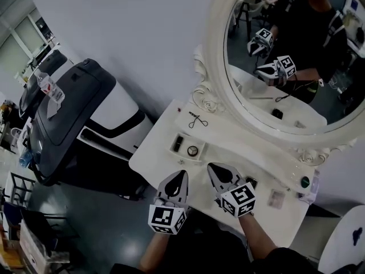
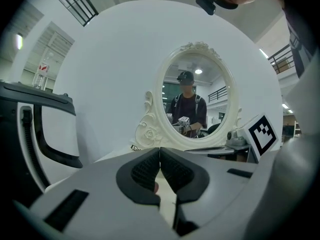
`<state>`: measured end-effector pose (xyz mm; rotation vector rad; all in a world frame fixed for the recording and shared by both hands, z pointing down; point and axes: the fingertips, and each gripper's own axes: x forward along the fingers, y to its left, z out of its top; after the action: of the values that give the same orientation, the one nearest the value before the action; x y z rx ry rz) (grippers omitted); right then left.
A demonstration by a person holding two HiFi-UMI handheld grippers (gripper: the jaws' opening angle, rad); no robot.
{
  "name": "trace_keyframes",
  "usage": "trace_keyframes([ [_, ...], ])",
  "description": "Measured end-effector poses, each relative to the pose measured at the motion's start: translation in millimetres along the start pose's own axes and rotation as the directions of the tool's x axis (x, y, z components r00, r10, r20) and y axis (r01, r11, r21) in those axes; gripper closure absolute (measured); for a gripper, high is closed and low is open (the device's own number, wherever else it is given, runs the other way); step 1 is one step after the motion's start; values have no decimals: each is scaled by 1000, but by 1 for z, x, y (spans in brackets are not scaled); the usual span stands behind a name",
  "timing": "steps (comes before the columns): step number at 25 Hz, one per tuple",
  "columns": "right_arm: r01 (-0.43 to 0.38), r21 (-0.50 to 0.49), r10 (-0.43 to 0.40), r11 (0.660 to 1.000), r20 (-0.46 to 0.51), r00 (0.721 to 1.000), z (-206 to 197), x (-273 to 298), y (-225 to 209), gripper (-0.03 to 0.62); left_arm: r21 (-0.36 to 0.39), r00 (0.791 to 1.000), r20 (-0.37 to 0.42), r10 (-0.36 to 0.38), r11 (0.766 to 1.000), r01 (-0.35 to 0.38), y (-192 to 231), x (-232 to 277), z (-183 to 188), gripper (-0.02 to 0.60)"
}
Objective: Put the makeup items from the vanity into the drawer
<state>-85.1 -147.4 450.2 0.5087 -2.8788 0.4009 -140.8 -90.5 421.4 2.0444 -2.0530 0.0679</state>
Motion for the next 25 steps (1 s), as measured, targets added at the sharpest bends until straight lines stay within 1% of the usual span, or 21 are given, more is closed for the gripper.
trace_keyframes([
  [5, 42, 39, -46, 998, 115, 992, 14, -33, 19, 571, 28, 999, 19, -42, 999, 41, -17, -20, 9, 566],
  [8, 65, 39, -71, 997, 150, 986, 16, -44, 39, 571, 39, 997, 28, -66, 997, 65, -20, -36, 13, 566],
  [14, 115, 23, -117, 993, 185, 976, 14, -59, 93, 571, 83, 992, 35, -121, 990, 118, -18, -83, 16, 566],
  [18, 145, -3, -142, 989, 194, 971, 10, -70, 126, 571, 82, 986, 46, -160, 984, 155, -18, -113, 15, 566],
  [22, 189, 5, -187, 982, 186, 965, 5, -81, 148, 571, 80, 980, 51, -193, 979, 188, -20, -136, 13, 566],
  [25, 209, -1, -205, 978, 184, 961, 3, -86, 164, 571, 69, 977, 51, -206, 977, 203, -18, -148, 11, 566],
])
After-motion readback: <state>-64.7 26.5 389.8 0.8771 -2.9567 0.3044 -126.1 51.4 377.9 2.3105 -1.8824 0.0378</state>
